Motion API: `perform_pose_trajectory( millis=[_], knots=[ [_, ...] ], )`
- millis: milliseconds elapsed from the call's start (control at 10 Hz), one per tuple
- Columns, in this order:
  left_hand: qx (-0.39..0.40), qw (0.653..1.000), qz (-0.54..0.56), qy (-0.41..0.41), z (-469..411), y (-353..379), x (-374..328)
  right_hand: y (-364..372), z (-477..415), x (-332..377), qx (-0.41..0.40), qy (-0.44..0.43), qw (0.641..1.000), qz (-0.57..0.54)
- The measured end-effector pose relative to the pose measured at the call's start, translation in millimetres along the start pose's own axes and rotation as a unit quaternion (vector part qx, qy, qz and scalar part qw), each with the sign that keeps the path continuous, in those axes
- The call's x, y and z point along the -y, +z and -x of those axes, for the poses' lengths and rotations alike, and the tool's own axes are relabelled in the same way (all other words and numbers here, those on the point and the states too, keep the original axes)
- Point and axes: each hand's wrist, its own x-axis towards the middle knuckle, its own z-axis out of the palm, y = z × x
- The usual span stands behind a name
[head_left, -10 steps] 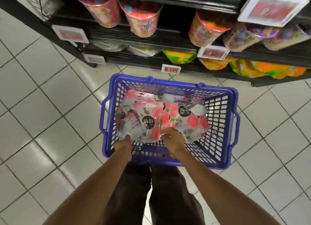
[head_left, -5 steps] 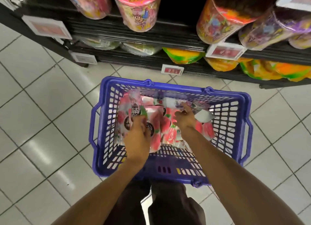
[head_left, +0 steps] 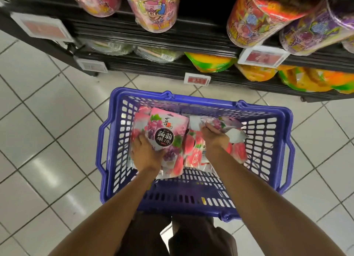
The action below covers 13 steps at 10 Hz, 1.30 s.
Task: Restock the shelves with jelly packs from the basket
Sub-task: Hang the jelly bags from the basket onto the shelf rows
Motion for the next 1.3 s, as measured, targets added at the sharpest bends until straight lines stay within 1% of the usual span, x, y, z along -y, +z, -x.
perform_pose_trajectory(
  millis=[100, 200, 300, 400, 500, 600, 700, 800, 900, 1000, 1100, 1200, 1300],
  knots=[
    [0.03, 0.997, 0.021, -0.067, -3.7, 0.5, -7.0, -23.7, 9.2, -12.8, 0.083, -0.023, 0.985, 0.151],
    [0.057, 0.989, 0.111, -0.08, -6.3, -1.2, -6.9, -33.0, 20.5, -20.7, 0.028, -0.045, 0.995, 0.086],
    [0.091, 0.98, 0.144, -0.102, 3.9, -8.2, 2.0, -40.6, 46.0, -24.5, -0.043, -0.022, 0.997, 0.067],
    [0.139, 0.948, 0.247, -0.144, 20.7, -28.9, 10.1, -53.6, 80.4, -21.9, 0.04, 0.044, 0.996, 0.067],
    [0.155, 0.937, 0.287, -0.123, 45.9, -64.4, 11.2, -59.3, 125.2, -7.6, 0.099, 0.075, 0.989, 0.085],
    [0.159, 0.913, 0.361, -0.104, 83.1, -111.9, 1.8, -63.1, 171.5, 5.7, 0.101, 0.034, 0.988, 0.109],
    [0.184, 0.884, 0.426, -0.058, 121.2, -165.3, -14.9, -67.1, 222.9, 26.9, 0.113, 0.022, 0.983, 0.146],
    [0.177, 0.883, 0.435, -0.017, 157.2, -223.9, -29.3, -70.4, 274.0, 57.6, 0.126, -0.02, 0.972, 0.199],
    [0.188, 0.875, 0.445, 0.026, 194.1, -282.2, -40.5, -66.2, 330.9, 91.6, 0.169, -0.125, 0.944, 0.253],
    [0.181, 0.864, 0.466, 0.062, 227.1, -338.1, -54.3, -55.5, 396.4, 118.3, 0.176, -0.241, 0.924, 0.237],
    [0.169, 0.866, 0.46, 0.104, 255.9, -392.4, -66.0, -47.6, 461.1, 137.5, 0.127, -0.325, 0.917, 0.193],
    [0.159, 0.857, 0.466, 0.153, 285.2, -447.2, -76.6, -46.7, 521.8, 156.8, 0.142, -0.316, 0.93, 0.122],
    [0.149, 0.845, 0.48, 0.183, 315.3, -500.7, -87.1, -43.8, 578.9, 181.4, 0.163, -0.293, 0.941, 0.055]
  ],
)
